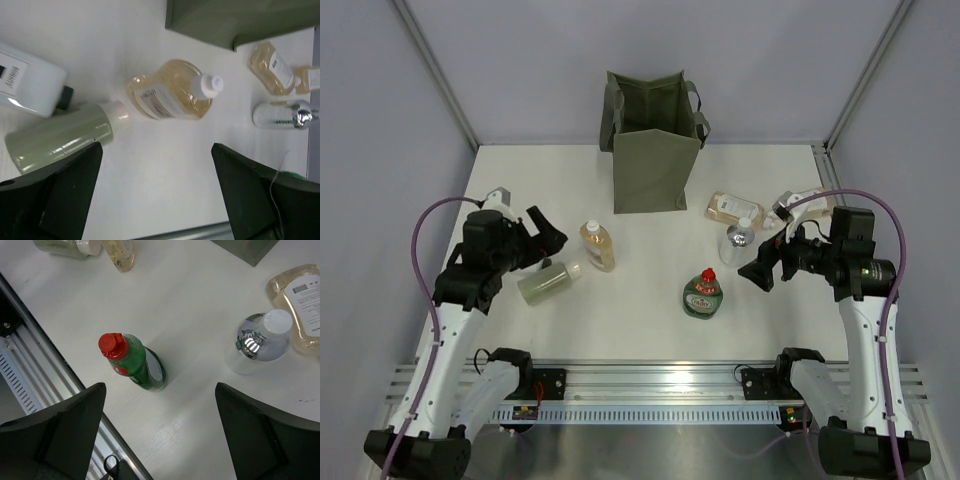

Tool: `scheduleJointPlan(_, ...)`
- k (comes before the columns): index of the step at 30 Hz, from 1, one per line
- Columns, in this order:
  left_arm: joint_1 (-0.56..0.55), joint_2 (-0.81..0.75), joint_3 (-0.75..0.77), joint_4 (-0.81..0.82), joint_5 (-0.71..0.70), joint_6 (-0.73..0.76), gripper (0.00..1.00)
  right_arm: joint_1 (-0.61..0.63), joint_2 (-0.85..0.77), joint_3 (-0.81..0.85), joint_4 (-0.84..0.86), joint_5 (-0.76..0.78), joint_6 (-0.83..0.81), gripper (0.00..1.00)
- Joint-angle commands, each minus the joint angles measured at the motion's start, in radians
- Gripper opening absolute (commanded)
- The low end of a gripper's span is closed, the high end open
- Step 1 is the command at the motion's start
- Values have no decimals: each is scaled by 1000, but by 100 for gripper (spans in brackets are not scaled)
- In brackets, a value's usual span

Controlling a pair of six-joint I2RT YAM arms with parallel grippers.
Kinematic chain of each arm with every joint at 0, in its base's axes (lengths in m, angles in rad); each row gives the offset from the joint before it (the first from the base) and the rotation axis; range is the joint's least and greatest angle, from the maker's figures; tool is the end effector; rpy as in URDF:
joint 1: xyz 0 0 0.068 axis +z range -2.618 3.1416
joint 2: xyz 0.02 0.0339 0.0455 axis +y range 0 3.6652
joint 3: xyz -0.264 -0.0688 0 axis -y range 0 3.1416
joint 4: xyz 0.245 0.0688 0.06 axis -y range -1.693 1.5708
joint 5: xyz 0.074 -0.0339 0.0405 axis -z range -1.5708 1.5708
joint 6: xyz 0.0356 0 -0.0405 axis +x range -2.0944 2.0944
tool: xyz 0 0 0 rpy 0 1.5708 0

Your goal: Place the personal care products into the canvas bag

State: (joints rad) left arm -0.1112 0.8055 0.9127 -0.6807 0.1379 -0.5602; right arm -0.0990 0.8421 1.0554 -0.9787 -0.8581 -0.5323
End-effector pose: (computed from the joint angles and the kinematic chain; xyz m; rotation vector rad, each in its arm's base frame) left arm 0.1645 -0.0233 0.3305 -0.4064 2.1489 -0.5346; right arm 0.1431 0.0129 0.3536 -0.8355 1.9270 0.6239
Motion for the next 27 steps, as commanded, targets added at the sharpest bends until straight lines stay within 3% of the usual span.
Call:
scheduleJointPlan(1, -172, 15, 61, -97, -131, -118, 95, -1, 6, -12, 32, -72, 14, 99)
scheduleJointPlan(4, -327, 75, 98, -120, -277, -173, 95, -1, -1, -61, 104, -64, 63, 99)
scheduleJointPlan(10, -507, 244, 121, 9, -483, -231, 95, -1, 8, -123, 195, -85, 109, 99)
scheduleJointPlan(19, -627, 588, 275, 50, -796, -404, 98, -1, -24, -161, 241, -90, 120, 99)
scheduleJointPlan(23, -628, 681, 295, 32, -951, -475, 98, -1, -37, -169, 247, -102, 118, 99)
scheduleJointPlan(27, -628, 765, 321, 84, -1015, -452, 98, -1, -38, -172, 255, -116, 120, 99)
